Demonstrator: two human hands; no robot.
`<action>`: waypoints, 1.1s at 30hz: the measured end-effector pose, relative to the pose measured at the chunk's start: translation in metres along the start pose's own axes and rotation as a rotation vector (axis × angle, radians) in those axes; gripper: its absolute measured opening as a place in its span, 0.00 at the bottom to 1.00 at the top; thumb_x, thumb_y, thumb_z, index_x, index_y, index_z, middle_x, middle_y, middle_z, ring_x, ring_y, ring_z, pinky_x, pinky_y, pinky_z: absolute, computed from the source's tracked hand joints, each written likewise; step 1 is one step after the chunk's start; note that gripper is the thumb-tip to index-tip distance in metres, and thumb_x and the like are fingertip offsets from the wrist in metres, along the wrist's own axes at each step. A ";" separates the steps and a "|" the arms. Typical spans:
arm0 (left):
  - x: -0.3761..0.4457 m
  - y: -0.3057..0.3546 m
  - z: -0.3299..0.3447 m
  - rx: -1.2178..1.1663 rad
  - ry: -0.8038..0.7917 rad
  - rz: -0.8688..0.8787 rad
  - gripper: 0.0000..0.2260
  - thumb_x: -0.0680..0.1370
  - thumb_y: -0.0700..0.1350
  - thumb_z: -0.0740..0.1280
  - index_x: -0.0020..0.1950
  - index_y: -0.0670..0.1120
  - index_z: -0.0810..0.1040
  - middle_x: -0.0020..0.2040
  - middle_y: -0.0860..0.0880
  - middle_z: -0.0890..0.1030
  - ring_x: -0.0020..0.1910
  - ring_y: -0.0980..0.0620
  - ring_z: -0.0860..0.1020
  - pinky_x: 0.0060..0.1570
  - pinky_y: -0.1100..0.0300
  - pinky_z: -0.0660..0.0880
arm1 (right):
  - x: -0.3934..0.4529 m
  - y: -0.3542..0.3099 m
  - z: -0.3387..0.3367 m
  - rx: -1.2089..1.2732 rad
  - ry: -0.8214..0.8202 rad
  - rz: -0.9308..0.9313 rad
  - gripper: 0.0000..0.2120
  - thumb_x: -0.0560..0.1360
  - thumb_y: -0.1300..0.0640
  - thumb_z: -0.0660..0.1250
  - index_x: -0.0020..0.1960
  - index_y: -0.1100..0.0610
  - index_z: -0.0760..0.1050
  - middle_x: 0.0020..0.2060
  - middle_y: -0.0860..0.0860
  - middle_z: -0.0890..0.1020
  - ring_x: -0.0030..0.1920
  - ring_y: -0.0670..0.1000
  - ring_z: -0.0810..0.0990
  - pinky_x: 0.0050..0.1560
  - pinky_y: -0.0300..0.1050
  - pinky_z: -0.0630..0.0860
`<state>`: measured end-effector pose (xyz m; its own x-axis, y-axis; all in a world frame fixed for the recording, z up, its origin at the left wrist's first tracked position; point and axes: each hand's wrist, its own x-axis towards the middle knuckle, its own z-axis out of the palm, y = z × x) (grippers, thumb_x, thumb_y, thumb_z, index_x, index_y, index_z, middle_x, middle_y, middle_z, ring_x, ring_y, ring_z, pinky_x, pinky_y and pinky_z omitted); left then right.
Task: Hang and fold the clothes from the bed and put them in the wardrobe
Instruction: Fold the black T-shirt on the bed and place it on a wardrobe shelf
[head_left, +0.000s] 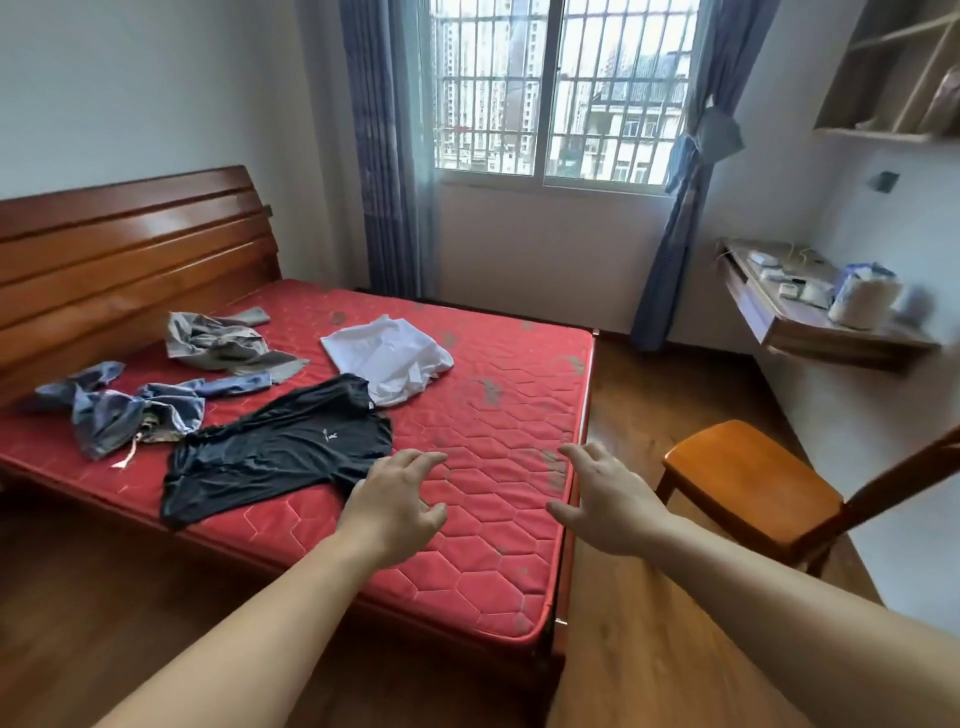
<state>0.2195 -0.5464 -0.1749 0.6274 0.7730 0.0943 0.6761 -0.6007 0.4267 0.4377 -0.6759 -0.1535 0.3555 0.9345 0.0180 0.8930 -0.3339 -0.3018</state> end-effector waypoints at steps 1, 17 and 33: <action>0.003 -0.008 -0.001 0.005 -0.004 -0.016 0.26 0.75 0.54 0.67 0.73 0.58 0.67 0.70 0.56 0.69 0.69 0.52 0.65 0.68 0.52 0.66 | 0.005 -0.004 0.005 0.002 -0.009 0.001 0.35 0.73 0.40 0.66 0.75 0.49 0.57 0.69 0.50 0.67 0.66 0.52 0.71 0.60 0.51 0.76; 0.172 -0.126 -0.009 0.069 -0.110 -0.238 0.27 0.75 0.53 0.65 0.74 0.57 0.64 0.71 0.55 0.67 0.70 0.51 0.63 0.69 0.52 0.65 | 0.244 -0.038 0.073 0.093 -0.141 -0.017 0.34 0.74 0.41 0.65 0.75 0.50 0.58 0.68 0.50 0.67 0.67 0.53 0.70 0.63 0.52 0.72; 0.350 -0.343 -0.029 -0.030 -0.166 -0.362 0.26 0.75 0.52 0.64 0.73 0.57 0.65 0.71 0.54 0.67 0.69 0.49 0.65 0.67 0.52 0.66 | 0.486 -0.140 0.163 0.027 -0.284 0.024 0.34 0.74 0.42 0.64 0.75 0.52 0.57 0.67 0.52 0.66 0.64 0.54 0.72 0.61 0.52 0.73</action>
<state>0.1961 -0.0636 -0.2625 0.4060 0.8888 -0.2127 0.8549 -0.2871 0.4321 0.4407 -0.1546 -0.2582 0.2813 0.9248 -0.2562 0.8762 -0.3564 -0.3244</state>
